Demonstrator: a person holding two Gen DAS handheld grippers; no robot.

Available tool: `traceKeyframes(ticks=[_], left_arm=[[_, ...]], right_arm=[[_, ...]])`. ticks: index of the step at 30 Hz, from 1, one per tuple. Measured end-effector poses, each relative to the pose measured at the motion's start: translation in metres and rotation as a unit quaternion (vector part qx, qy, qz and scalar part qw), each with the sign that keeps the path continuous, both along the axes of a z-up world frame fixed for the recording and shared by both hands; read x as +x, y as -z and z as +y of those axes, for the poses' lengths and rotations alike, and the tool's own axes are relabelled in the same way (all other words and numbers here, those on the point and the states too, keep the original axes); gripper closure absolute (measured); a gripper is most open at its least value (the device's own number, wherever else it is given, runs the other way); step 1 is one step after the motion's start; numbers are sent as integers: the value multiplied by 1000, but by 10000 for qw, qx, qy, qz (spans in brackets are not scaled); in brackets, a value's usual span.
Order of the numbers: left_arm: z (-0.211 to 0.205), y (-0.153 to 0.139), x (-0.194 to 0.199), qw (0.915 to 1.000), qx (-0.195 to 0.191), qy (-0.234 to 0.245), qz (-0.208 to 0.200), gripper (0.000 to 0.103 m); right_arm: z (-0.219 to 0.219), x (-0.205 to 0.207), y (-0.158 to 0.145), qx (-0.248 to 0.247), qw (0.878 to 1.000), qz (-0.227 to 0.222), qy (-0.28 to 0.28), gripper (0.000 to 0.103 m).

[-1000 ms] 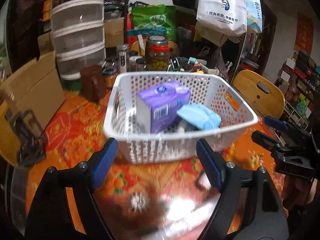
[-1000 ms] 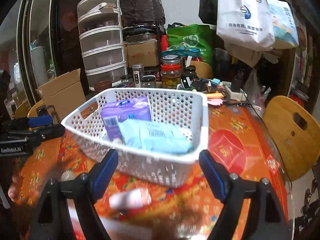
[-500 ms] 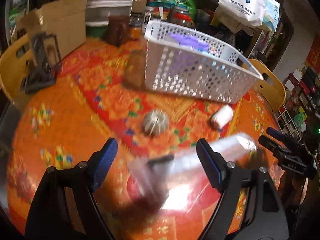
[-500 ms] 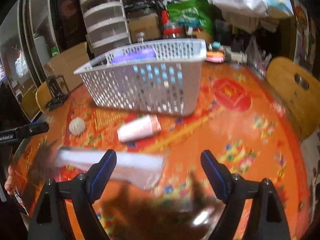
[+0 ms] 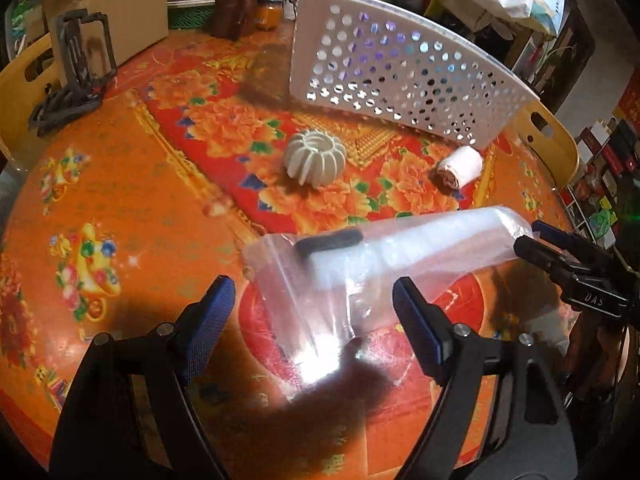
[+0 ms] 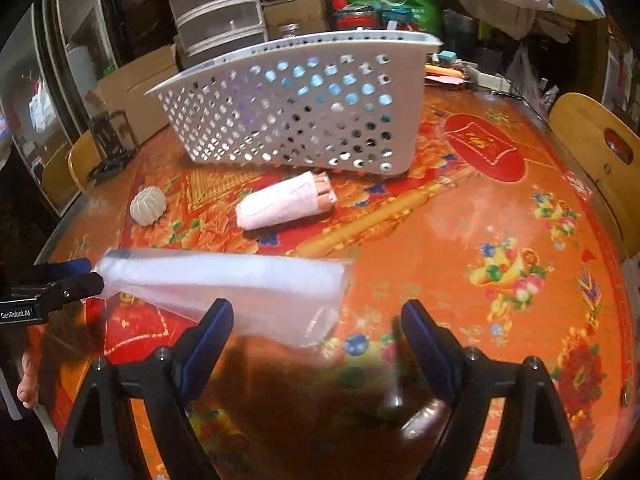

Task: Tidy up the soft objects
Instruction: 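Withdraw both tools from the basket toward the large clear plastic bag, then close the right tool on the large clear bag while the left tool grips its other end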

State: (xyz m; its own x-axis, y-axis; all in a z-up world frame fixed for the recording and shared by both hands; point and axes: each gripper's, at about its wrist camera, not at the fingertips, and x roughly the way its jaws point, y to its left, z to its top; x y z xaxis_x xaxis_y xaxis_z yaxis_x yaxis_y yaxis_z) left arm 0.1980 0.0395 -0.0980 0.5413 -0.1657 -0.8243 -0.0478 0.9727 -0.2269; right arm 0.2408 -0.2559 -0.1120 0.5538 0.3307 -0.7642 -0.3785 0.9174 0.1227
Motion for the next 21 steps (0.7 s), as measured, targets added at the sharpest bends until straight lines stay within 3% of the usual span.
traceKeyframes(ticks=[8,13,17,21], left_arm=[[-21,2,5,9994,205,283,-4,24],[-27,4,6,9988,348,348,-74,24],[-31,5,7,9976,541,408,-143,36],[-34,5,7,9967,633,465,-221,55]], right_arm=[[17,7,8,-304,9993,72,-191,21],[26,8,9,-522,9982,-45,-278,33],[31,4,9,-643,9973,-138,-329,44],[30,3,9,-639,9973,-155,-333,51]])
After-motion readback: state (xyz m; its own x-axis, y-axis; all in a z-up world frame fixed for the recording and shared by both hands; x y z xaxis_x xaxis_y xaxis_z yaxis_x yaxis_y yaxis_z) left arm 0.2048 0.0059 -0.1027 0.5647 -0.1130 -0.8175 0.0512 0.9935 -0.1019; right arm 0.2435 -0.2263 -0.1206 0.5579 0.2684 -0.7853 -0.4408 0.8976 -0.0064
